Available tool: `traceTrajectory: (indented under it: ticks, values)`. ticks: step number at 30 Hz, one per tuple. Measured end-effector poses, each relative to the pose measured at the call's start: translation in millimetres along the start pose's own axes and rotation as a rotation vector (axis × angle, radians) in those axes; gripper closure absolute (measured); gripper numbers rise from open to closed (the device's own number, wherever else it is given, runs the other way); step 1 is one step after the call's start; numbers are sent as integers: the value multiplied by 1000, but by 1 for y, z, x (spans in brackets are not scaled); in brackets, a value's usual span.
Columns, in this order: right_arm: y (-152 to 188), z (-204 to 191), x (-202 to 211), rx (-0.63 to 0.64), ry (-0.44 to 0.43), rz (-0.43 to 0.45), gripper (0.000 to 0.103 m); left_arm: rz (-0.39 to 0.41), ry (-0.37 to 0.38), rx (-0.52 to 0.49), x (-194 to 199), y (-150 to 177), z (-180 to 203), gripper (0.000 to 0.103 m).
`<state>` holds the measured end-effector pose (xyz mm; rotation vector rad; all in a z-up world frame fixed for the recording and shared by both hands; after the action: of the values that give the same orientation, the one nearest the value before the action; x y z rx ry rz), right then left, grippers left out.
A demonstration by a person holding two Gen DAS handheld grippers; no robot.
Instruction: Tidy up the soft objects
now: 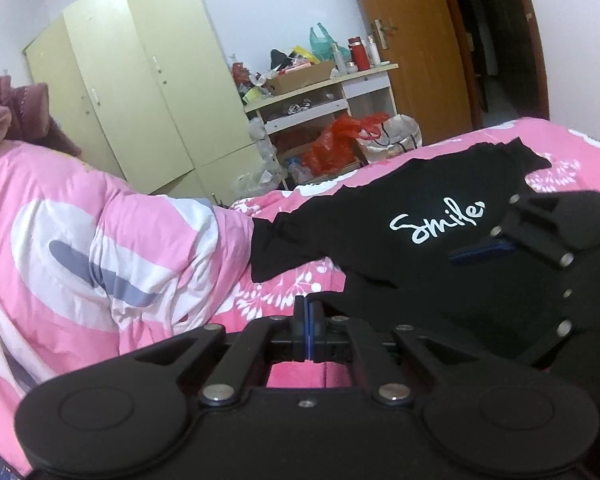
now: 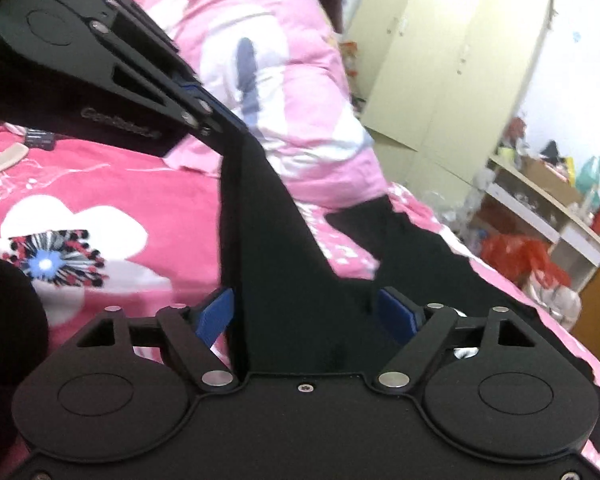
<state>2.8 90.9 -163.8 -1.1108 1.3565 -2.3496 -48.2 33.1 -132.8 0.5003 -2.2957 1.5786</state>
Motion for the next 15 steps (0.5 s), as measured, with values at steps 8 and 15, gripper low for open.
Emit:
traceTrajectory:
  ticks: [8, 15]
  values:
    - [47, 61, 2, -124, 213, -97, 33, 5, -52, 119, 3, 10, -23, 103]
    - [145, 163, 67, -340, 526, -239, 37, -37, -83, 213, 2, 27, -37, 103]
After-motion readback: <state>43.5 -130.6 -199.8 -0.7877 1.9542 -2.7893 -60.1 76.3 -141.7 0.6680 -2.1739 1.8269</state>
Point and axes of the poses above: each gripper's, at about its wrist camera, not at the fingertips, and x roughly against the way its jaws point, z to its right, y to its underside, the point moved 10 cm from there along -x, roughly the way its jaws point, and after that the axes turned 5 degrees about -y, right-handed, at the moved point
